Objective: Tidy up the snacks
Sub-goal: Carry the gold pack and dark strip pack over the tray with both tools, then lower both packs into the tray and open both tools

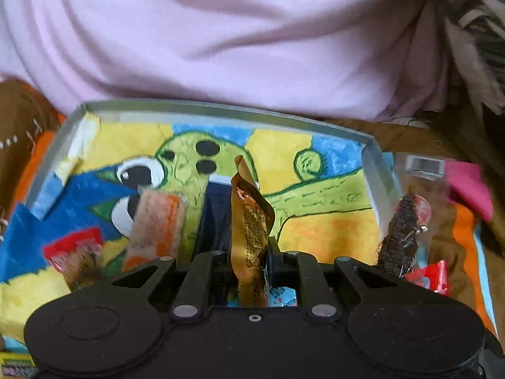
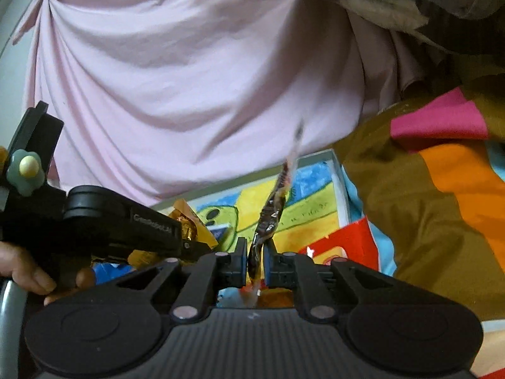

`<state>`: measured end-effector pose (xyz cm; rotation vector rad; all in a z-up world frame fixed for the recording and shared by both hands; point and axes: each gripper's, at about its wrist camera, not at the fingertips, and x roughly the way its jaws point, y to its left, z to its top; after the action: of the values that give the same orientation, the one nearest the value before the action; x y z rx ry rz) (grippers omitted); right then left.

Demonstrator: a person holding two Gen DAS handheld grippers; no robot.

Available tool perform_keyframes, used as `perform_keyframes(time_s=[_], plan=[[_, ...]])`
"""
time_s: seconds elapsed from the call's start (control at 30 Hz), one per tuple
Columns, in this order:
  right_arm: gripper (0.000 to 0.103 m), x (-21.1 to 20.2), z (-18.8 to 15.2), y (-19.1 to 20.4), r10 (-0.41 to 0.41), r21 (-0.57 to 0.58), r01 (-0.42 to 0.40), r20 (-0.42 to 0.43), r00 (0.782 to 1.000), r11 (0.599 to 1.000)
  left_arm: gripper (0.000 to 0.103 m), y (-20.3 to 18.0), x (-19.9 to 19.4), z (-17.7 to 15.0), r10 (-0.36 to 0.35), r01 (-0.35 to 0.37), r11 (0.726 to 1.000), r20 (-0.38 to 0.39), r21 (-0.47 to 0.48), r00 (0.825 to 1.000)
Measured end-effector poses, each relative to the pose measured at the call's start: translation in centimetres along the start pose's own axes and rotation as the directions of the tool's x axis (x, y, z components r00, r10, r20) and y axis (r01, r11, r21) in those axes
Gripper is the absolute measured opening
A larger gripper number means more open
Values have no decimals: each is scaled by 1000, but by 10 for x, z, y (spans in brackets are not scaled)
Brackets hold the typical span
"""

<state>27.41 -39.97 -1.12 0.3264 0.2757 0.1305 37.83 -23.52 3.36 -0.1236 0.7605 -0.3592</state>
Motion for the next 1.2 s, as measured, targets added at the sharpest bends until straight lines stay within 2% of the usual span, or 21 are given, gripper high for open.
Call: perform_keyframes(time_s=[0.13, 0.2, 0.27, 0.33, 0.4, 0.53, 0.6, 0.77, 0.8, 0.9, 0.97, 1.2], plan=[[13, 2, -1, 1, -24, 0, 24, -5, 1000, 1000, 15, -4, 5, -5, 29, -29, 999, 4, 25, 1000], [16, 2, 0, 4, -43, -13, 43, 2, 999, 999, 21, -7, 5, -5, 46, -46, 998, 15, 37, 999], [28, 1, 1, 8, -59, -32, 59, 12, 998, 998, 29, -8, 2, -3, 62, -63, 997, 28, 47, 998], [36, -1, 2, 13, -69, -58, 70, 26, 997, 996, 38, -9, -1, -2, 66, -68, 996, 38, 49, 997], [42, -1, 2, 16, -76, -80, 79, 39, 996, 994, 58, -9, -4, -2, 88, -90, 995, 51, 44, 995], [56, -6, 2, 22, -97, -126, 104, 60, 994, 987, 66, -6, -12, -3, 101, -102, 995, 88, 10, 991], [62, -8, 3, 23, -105, -139, 113, 66, 992, 984, 77, -2, -17, -3, 111, -110, 994, 102, -20, 989], [85, -15, 5, 35, -117, -180, 131, 82, 990, 975, 92, 10, -39, -1, 125, -111, 989, 149, -96, 981], [86, -18, 6, 39, -119, -188, 133, 86, 989, 973, 95, 13, -44, -1, 131, -114, 988, 158, -108, 979], [95, -27, 7, 50, -122, -209, 140, 96, 988, 968, 101, 19, -62, 0, 144, -120, 983, 182, -138, 973], [101, -35, 9, 59, -117, -218, 137, 103, 988, 966, 102, 23, -75, -1, 153, -123, 980, 200, -154, 968], [103, -70, 19, 87, -119, -230, 151, 147, 982, 961, 102, 39, -123, -11, 172, -130, 974, 230, -185, 958]])
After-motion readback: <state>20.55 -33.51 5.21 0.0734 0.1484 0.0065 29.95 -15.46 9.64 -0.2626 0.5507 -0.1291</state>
